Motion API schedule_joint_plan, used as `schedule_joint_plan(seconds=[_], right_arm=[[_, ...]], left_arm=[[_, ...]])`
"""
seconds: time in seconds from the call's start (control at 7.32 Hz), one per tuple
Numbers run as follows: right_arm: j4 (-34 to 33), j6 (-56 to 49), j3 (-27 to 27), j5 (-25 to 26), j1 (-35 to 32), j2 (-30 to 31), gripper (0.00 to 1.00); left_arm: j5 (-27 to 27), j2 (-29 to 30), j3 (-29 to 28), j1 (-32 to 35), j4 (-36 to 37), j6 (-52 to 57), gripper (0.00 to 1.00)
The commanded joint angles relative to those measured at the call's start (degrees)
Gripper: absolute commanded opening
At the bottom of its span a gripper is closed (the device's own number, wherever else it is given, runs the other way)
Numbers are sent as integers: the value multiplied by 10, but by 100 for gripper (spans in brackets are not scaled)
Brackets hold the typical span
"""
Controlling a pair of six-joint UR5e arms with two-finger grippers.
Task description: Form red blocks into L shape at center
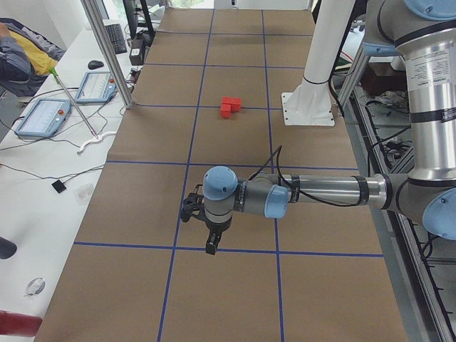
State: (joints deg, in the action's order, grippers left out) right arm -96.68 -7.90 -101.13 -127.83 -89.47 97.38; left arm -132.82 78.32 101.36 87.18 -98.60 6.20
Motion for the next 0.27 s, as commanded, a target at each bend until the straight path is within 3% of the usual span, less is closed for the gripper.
schedule_joint_plan(seconds=[0.0, 0.14], right_arm=[[0, 0, 0, 0, 0, 3, 100], [0, 0, 1, 0, 0, 3, 100]], left_arm=[[0, 0, 0, 0, 0, 0, 100], [1, 0, 0, 1, 0, 0, 100]])
